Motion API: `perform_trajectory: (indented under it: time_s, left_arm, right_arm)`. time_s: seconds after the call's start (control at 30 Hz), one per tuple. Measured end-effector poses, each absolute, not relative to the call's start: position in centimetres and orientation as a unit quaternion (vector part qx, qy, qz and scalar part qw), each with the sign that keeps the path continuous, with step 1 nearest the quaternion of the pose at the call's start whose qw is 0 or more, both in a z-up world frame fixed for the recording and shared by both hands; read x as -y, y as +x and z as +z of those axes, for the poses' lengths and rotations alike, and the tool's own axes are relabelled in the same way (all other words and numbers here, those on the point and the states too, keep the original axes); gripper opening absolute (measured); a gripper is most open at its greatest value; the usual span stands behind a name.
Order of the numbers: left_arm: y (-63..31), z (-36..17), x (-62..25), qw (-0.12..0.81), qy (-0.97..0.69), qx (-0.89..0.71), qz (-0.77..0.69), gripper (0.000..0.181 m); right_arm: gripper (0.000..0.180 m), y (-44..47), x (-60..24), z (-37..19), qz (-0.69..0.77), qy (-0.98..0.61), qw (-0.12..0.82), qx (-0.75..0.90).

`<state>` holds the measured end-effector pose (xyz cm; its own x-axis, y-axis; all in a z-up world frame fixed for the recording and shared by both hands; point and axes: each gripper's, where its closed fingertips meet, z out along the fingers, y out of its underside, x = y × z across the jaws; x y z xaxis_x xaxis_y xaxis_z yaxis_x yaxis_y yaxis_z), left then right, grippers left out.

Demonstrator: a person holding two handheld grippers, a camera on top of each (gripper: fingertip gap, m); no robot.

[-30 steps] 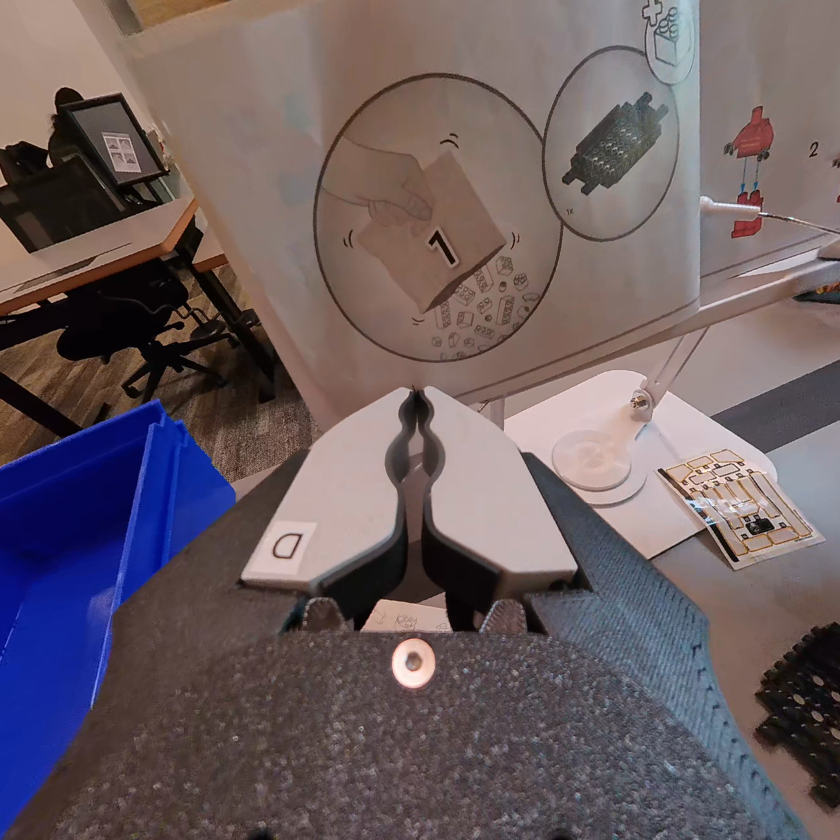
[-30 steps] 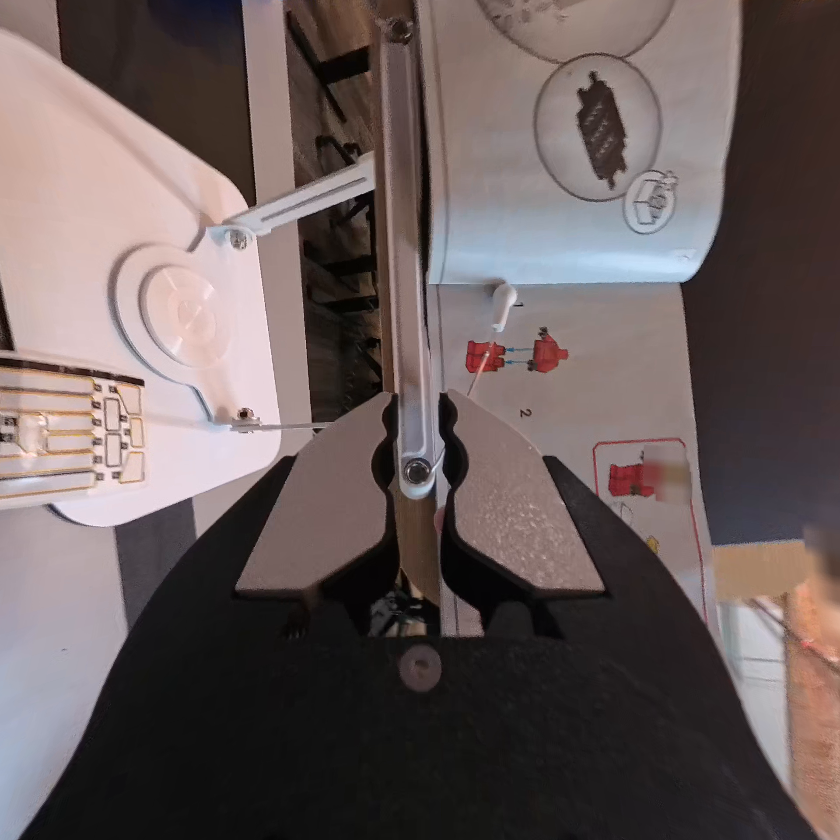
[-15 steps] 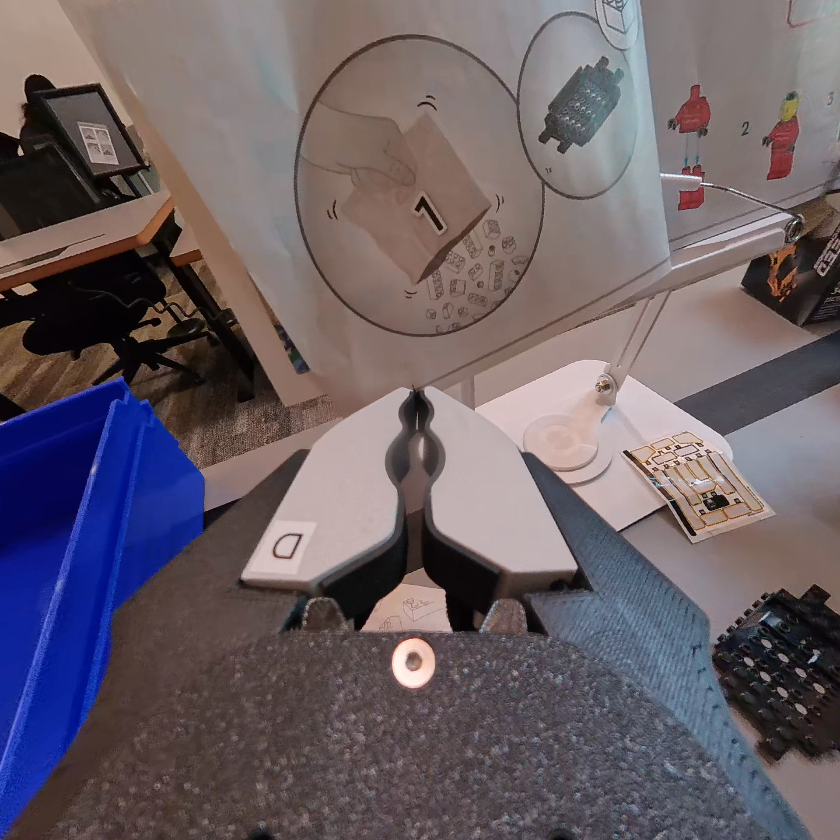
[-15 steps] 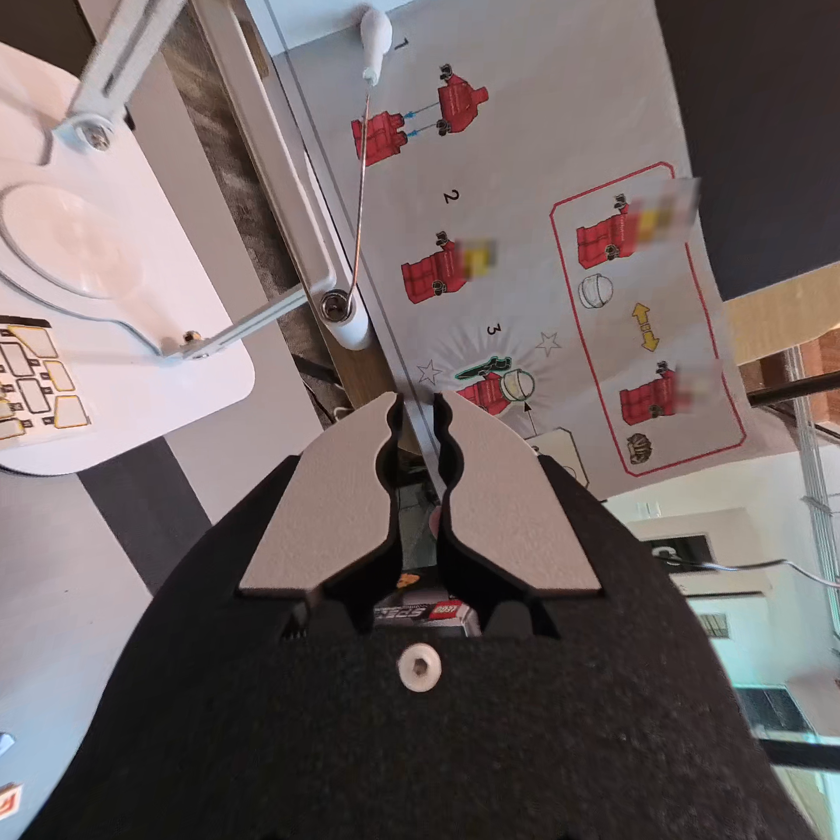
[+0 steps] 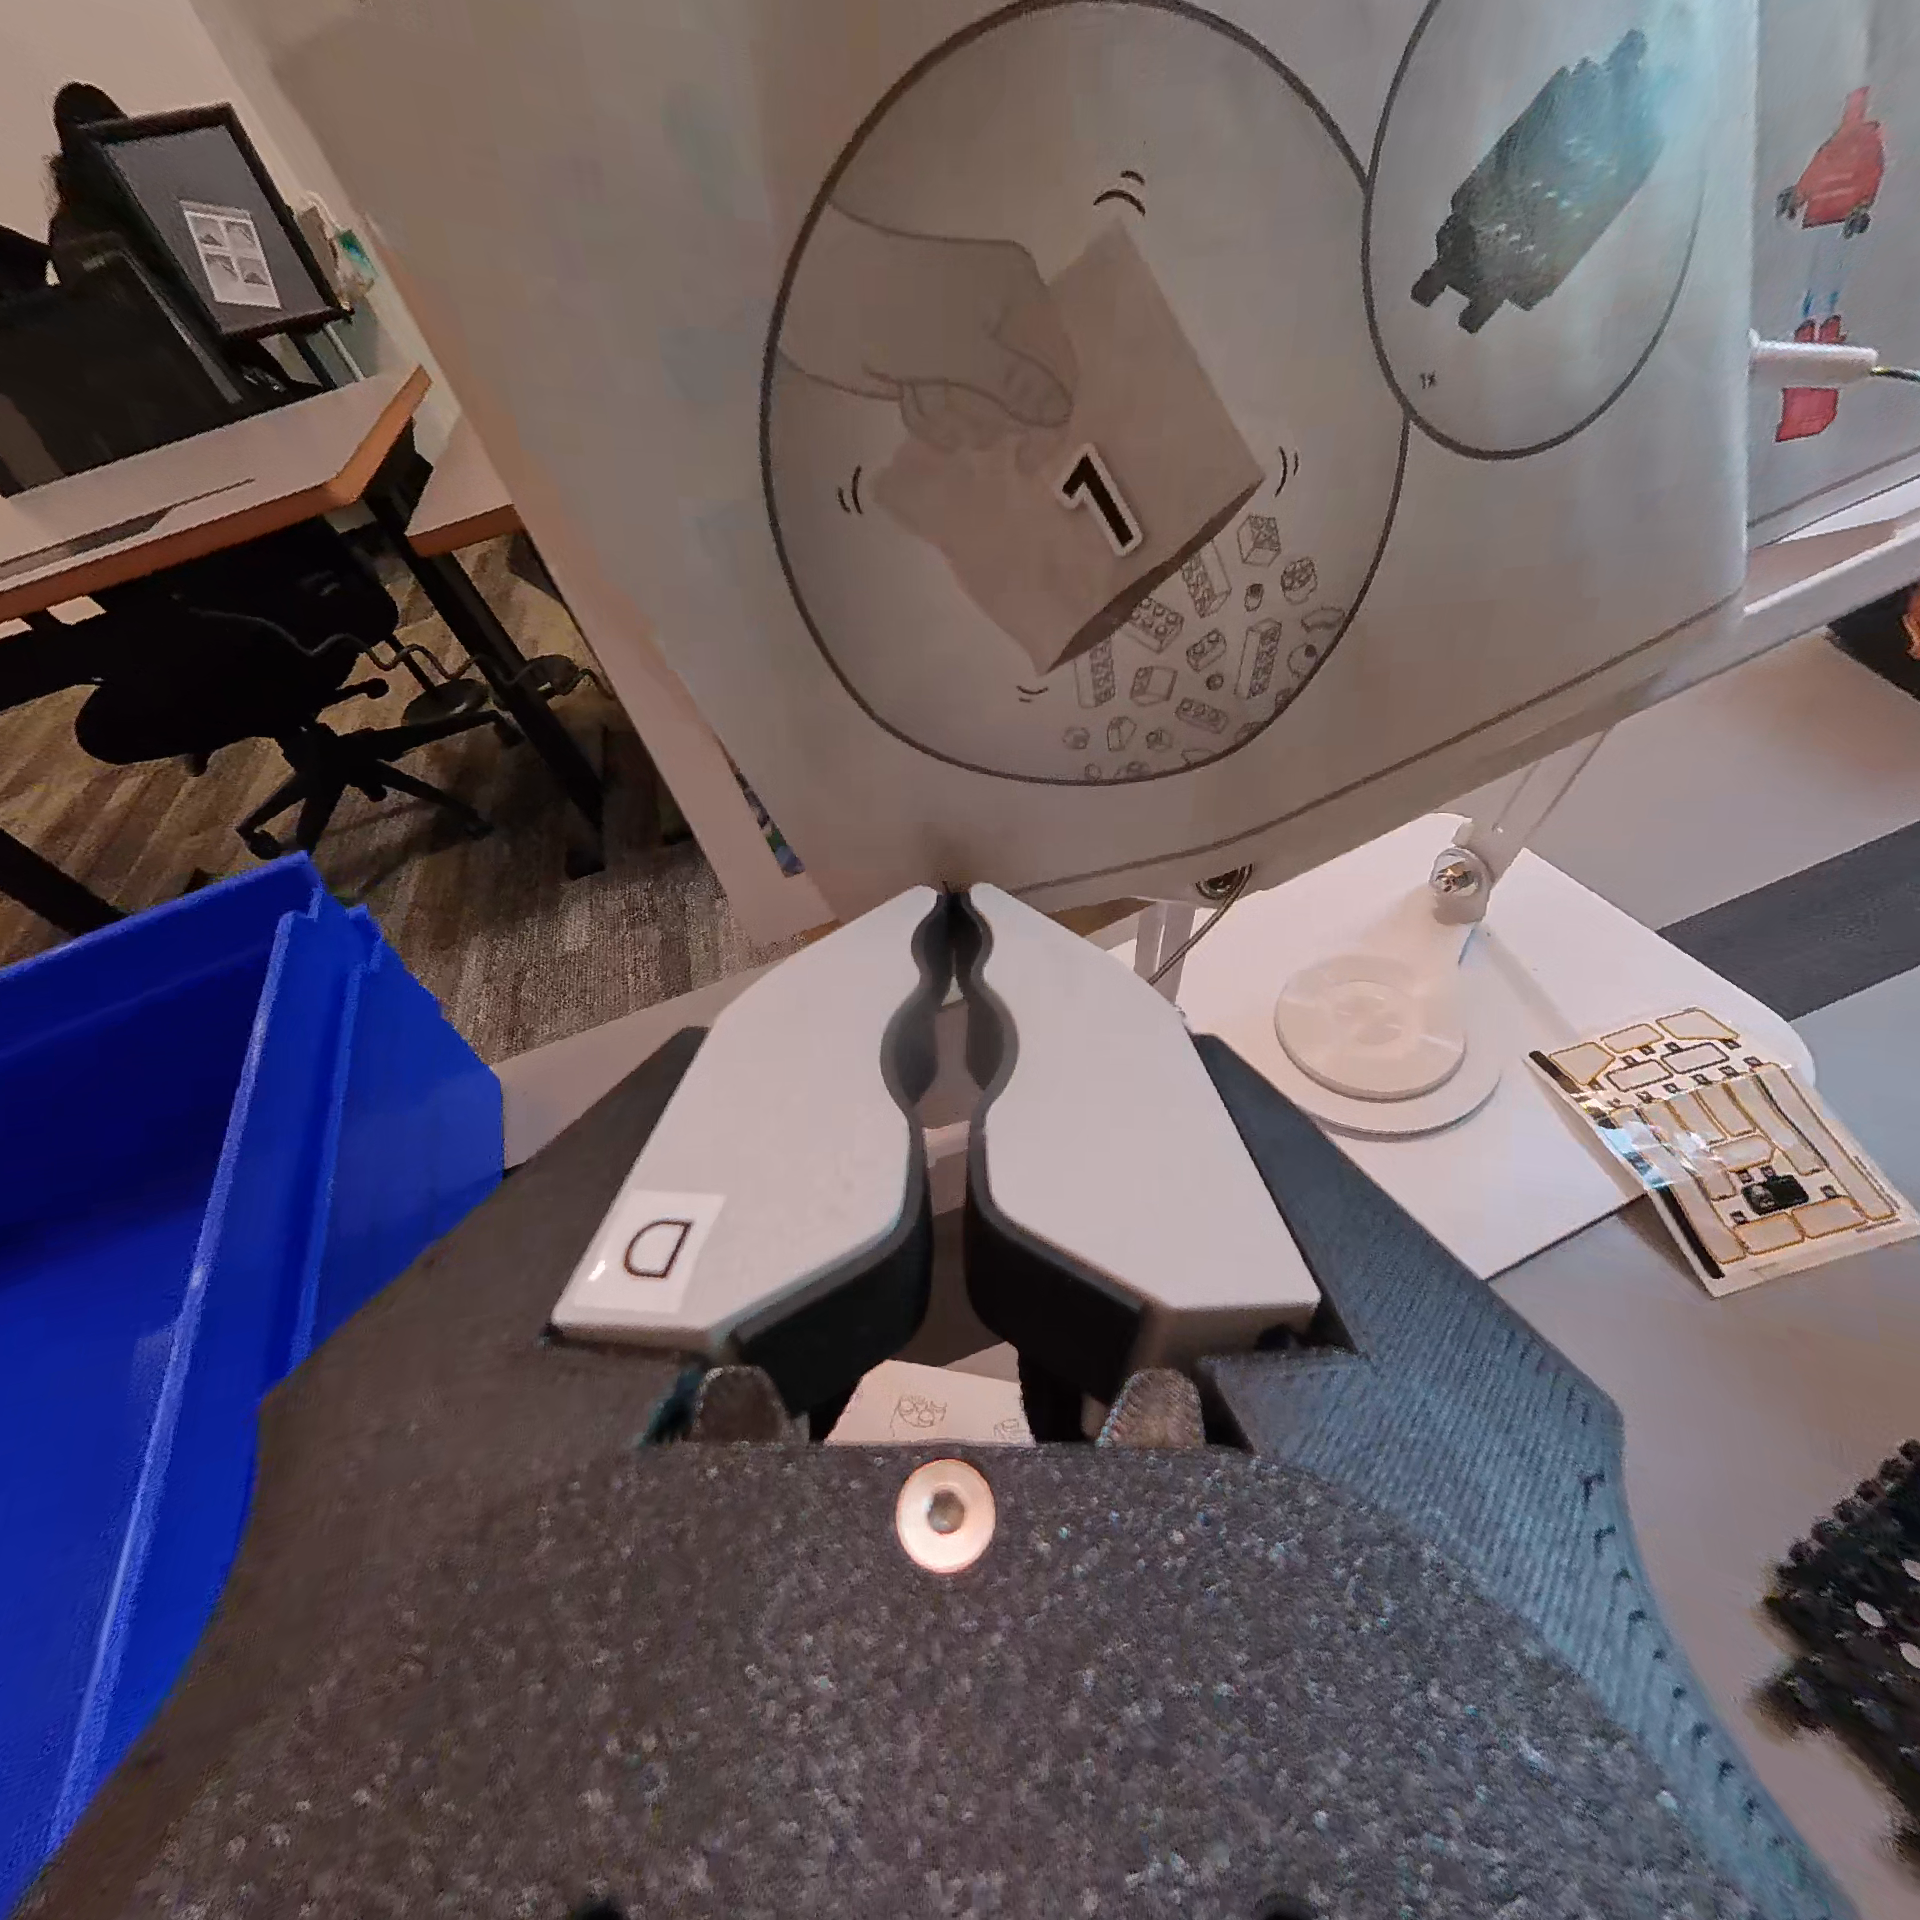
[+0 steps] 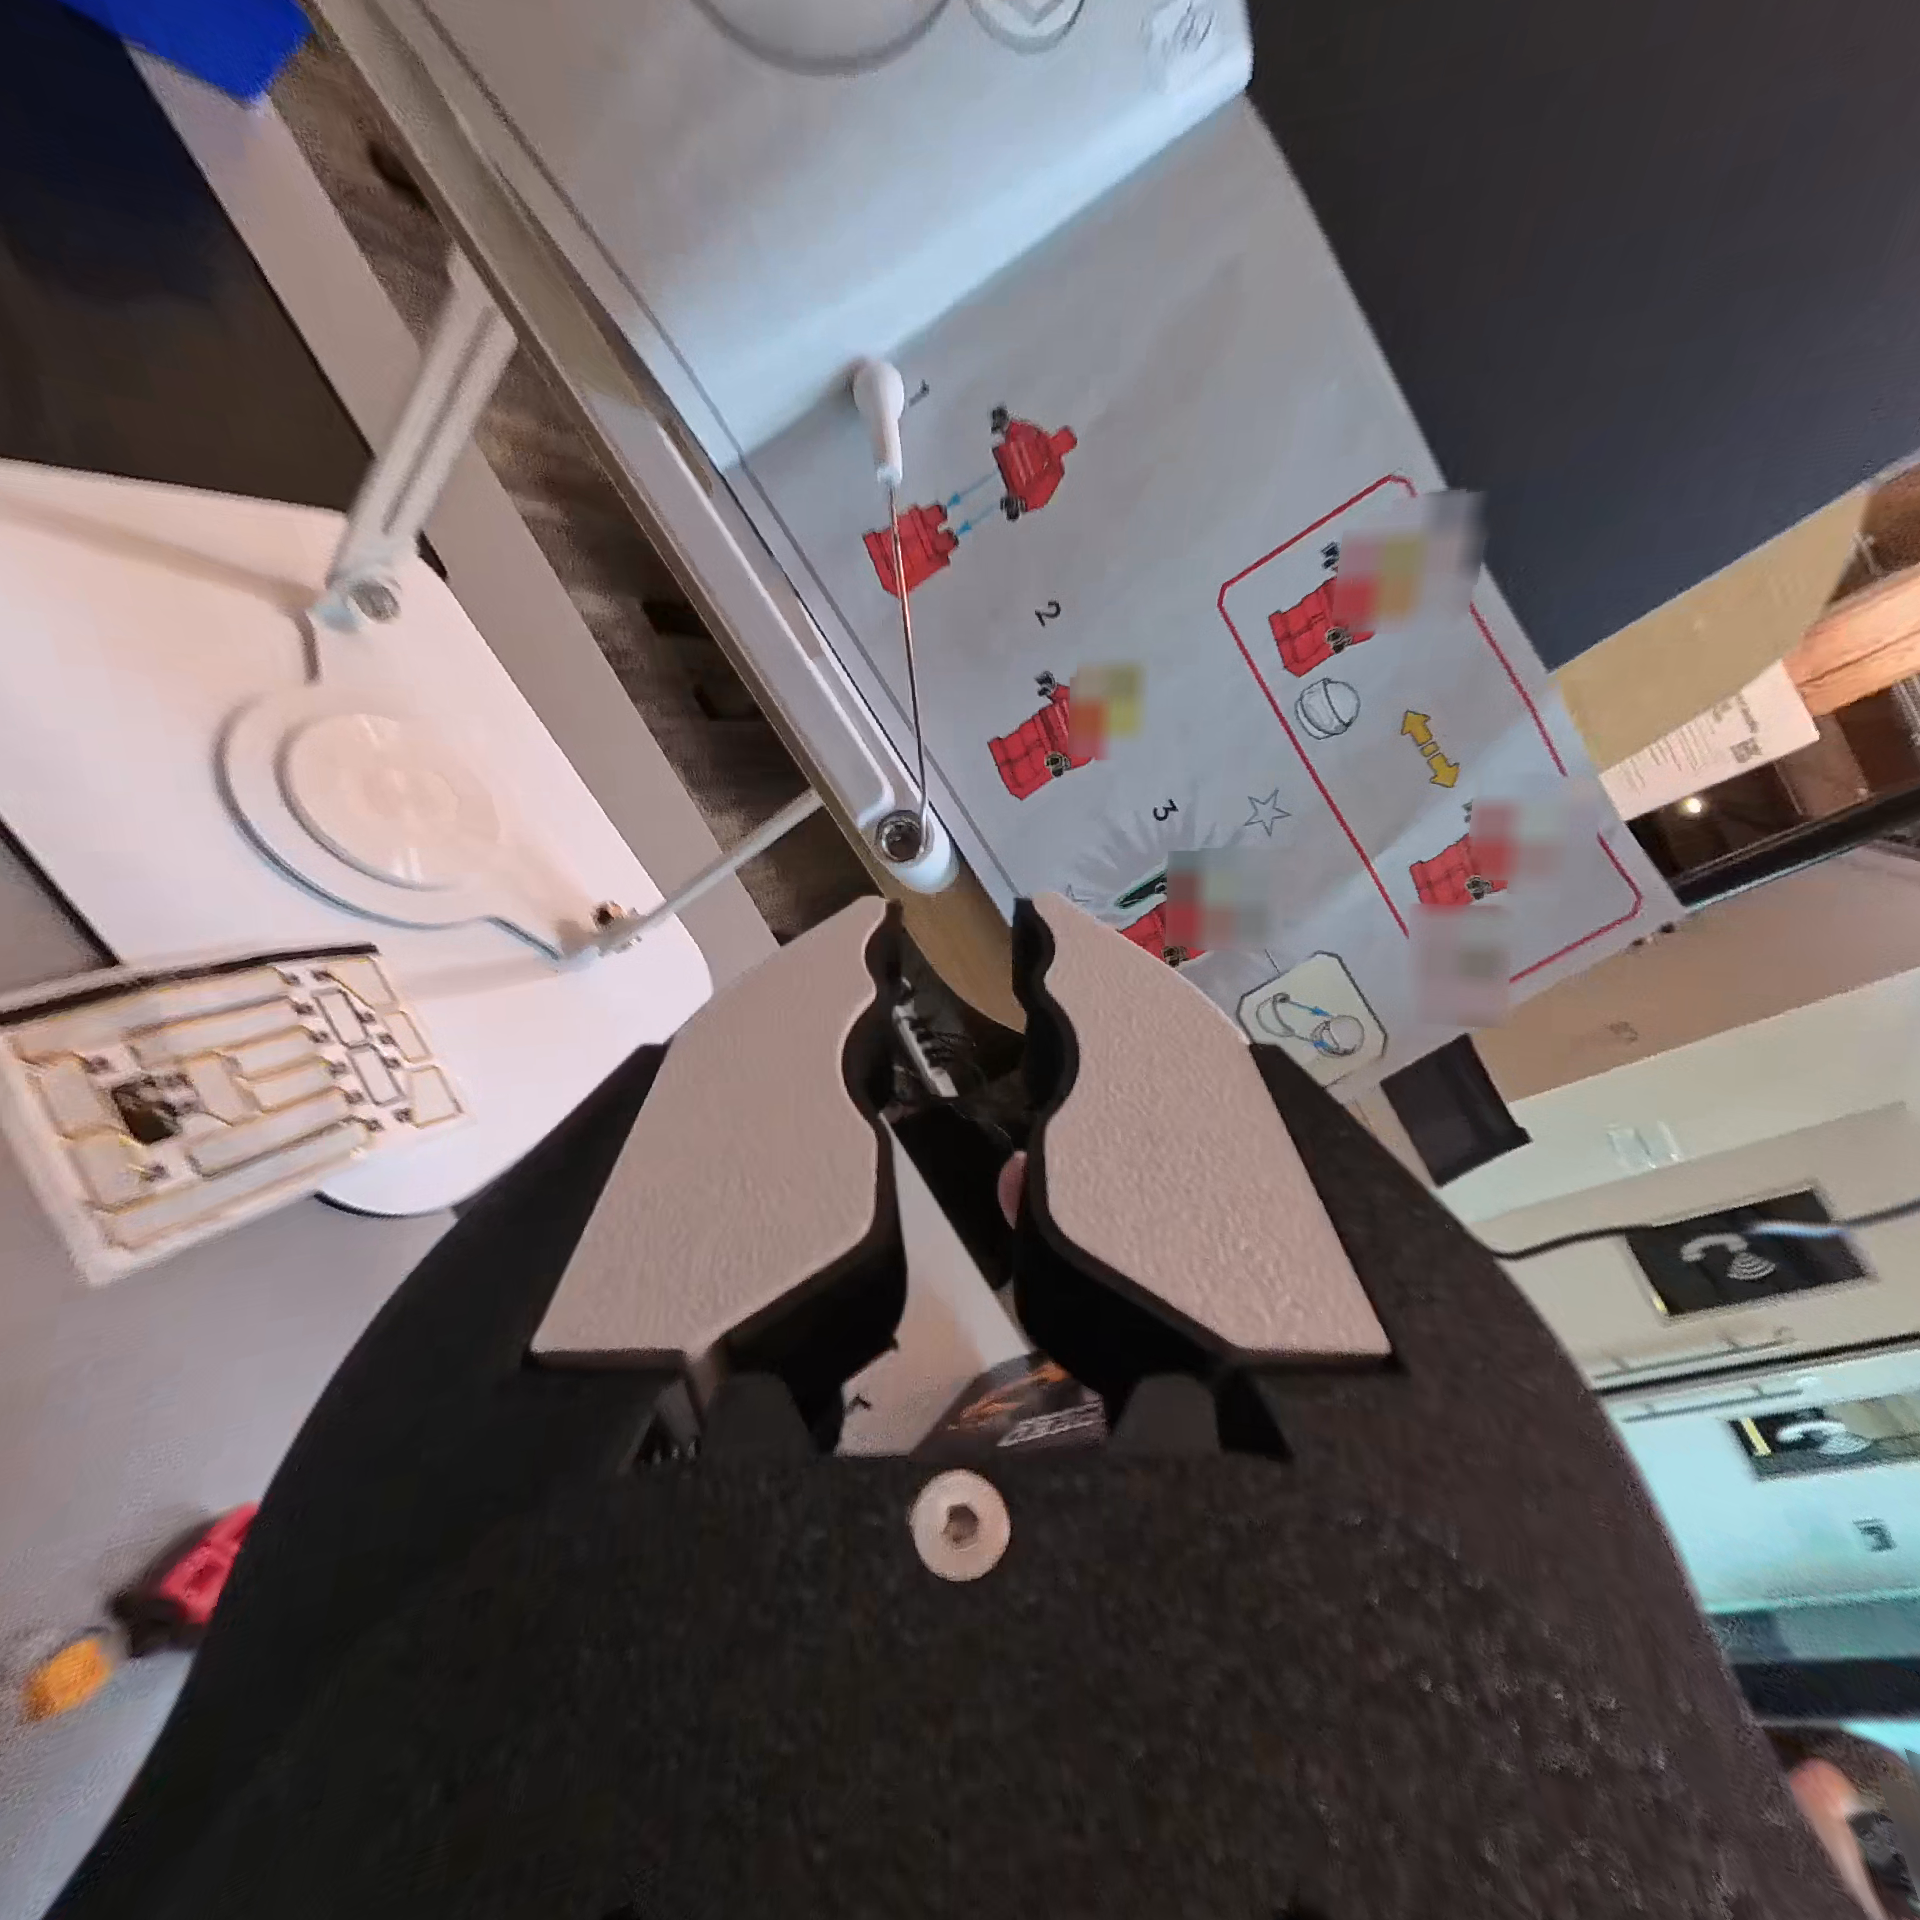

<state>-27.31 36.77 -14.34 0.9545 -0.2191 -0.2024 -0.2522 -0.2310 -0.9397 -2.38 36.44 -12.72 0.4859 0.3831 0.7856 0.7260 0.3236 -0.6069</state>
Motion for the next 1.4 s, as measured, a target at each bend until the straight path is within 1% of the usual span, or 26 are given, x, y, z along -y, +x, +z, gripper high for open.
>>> perform_trajectory:
  time_s: [0.17, 0.3, 0.4, 0.57, 0.67, 0.8, 1.1, 1.27, 1.3, 1.4]
  left_arm:
    - [-27.6, -14.4, -37.6, 0.595, -0.787, -0.159, 0.040, 0.000]
    - [-27.7, -14.3, -37.8, 0.590, -0.789, -0.162, 0.053, 0.000]
    - [-27.7, -13.4, -36.8, 0.613, -0.774, -0.145, 0.053, 0.000]
    - [-26.6, -11.8, -33.0, 0.650, -0.752, -0.110, 0.024, 0.000]
    - [-24.8, -10.8, -30.1, 0.663, -0.737, -0.131, 0.020, 0.000]
    - [-22.2, -10.4, -26.1, 0.657, -0.732, -0.181, 0.011, 0.000]
    - [-19.3, -11.7, -17.8, 0.653, -0.727, -0.212, -0.025, 0.000]
    - [-18.9, -13.1, -15.0, 0.658, -0.725, -0.200, -0.035, 0.000]
    - [-18.9, -13.3, -14.6, 0.658, -0.726, -0.197, -0.037, 0.003]
    - [-19.5, -13.7, -13.3, 0.665, -0.724, -0.179, -0.043, 0.004]
  right_arm:
    - [0.021, -2.5, -33.0, -12.0, -0.069, -0.585, 0.691, 0.418]
    - [0.021, -1.9, -31.2, -12.0, -0.038, -0.608, 0.697, 0.379]
    - [0.022, -0.9, -30.3, -12.0, -0.014, -0.629, 0.695, 0.347]
    - [0.022, 0.9, -29.3, -11.8, 0.009, -0.657, 0.691, 0.299]
    - [0.022, 1.6, -28.4, -11.6, 0.020, -0.668, 0.686, 0.287]
    - [0.023, 2.3, -27.2, -11.8, 0.038, -0.687, 0.671, 0.277]
    - [0.022, 4.8, -23.5, -12.0, 0.060, -0.702, 0.671, 0.230]
    - [0.023, 6.3, -22.0, -12.9, 0.074, -0.698, 0.683, 0.201]
    - [0.023, 6.5, -21.8, -12.9, 0.082, -0.695, 0.688, 0.191]
    - [0.027, 7.2, -20.8, -12.7, 0.090, -0.694, 0.689, 0.185]
